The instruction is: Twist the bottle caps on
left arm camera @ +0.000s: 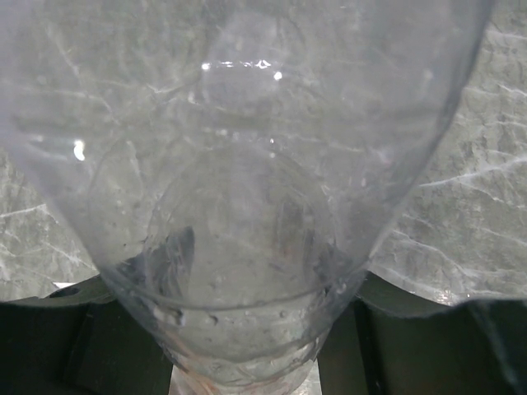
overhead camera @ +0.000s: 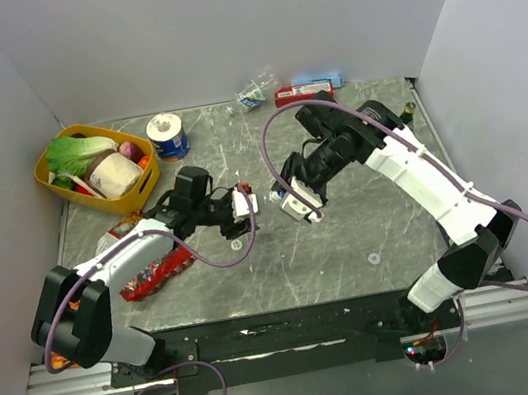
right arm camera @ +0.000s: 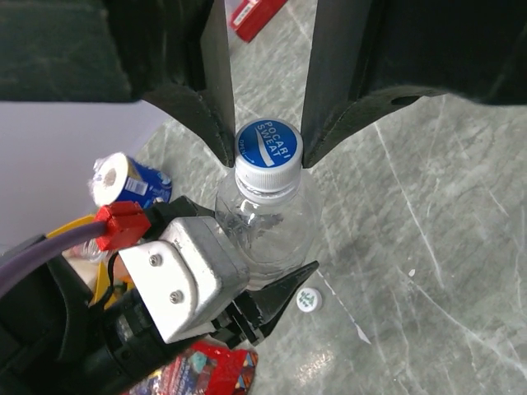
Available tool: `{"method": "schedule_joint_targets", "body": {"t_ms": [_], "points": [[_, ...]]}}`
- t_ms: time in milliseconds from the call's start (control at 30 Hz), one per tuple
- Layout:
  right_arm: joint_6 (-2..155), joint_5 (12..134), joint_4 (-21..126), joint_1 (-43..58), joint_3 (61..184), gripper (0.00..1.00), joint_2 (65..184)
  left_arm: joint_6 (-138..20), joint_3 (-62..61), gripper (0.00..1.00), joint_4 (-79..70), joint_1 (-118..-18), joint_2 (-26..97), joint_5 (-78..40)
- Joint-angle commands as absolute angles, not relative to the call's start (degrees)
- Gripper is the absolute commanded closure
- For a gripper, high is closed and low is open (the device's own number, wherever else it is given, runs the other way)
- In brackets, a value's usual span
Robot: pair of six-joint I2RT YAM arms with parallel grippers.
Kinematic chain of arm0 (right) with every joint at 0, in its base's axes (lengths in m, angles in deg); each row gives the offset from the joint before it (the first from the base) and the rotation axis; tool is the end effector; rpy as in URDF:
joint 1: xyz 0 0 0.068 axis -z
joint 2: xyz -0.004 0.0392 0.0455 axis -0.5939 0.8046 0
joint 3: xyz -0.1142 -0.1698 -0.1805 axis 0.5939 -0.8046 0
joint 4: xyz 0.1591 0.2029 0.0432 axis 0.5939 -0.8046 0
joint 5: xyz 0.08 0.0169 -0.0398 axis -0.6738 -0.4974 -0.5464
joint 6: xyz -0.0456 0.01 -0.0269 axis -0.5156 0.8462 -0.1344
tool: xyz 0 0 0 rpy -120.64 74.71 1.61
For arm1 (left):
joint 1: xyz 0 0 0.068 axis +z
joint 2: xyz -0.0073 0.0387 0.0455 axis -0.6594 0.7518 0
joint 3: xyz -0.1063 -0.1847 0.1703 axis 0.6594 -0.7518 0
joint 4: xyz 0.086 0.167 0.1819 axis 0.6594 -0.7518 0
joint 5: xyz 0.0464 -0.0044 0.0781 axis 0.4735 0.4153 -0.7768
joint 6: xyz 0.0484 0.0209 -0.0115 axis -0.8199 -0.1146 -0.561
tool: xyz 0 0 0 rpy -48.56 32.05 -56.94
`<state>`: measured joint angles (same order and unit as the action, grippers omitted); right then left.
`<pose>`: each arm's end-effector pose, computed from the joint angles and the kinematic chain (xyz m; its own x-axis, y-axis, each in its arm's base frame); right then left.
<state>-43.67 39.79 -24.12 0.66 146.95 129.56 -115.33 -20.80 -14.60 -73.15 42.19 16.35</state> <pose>0.2077 0.1784 0.4022 0.9110 -0.1974 -0.3621 -0.3971 -0.6563 -0.6415 0.2456 -0.1816 0.2398 0.2193 0.4685 -0.8558 0.9683 0.0030 0.2498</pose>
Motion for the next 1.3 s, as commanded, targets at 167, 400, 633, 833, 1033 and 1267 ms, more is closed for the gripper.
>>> {"method": "schedule_joint_targets", "body": {"t_ms": [167, 400, 633, 833, 1033, 1267], "points": [[-18.94, 38.5, -32.09, 0.22, 158.99, 0.7, 137.51, -101.05, -22.46, 0.99, 4.91, -74.73, 40.42, 6.42], [11.17, 37.43, -31.33, 0.57, 168.94, 0.76, 147.45, -90.41, -25.19, 0.99, 20.67, -77.46, 40.41, -14.69], [37.31, 46.48, -26.9, 1.1, 173.75, 0.78, 153.24, -81.45, -23.17, 0.99, 21.92, -79.22, 42.43, -31.03], [51.5, 43.94, -29.47, 3.91, 175.53, 0.77, 158.27, -79.32, -21.5, 0.99, 18.31, -79.49, 45.42, -37.22], [54.39, 44.38, -29.64, 4.18, 176.84, 0.63, 158.62, -78.71, -21.06, 0.99, 16.82, -79.57, 46.65, -40.21], [50.0, 41.65, -29.46, 8.13, 186.59, 0.13, 155.11, -79.06, -22.64, 0.99, 13.39, -79.31, 45.95, -33.63]]}}
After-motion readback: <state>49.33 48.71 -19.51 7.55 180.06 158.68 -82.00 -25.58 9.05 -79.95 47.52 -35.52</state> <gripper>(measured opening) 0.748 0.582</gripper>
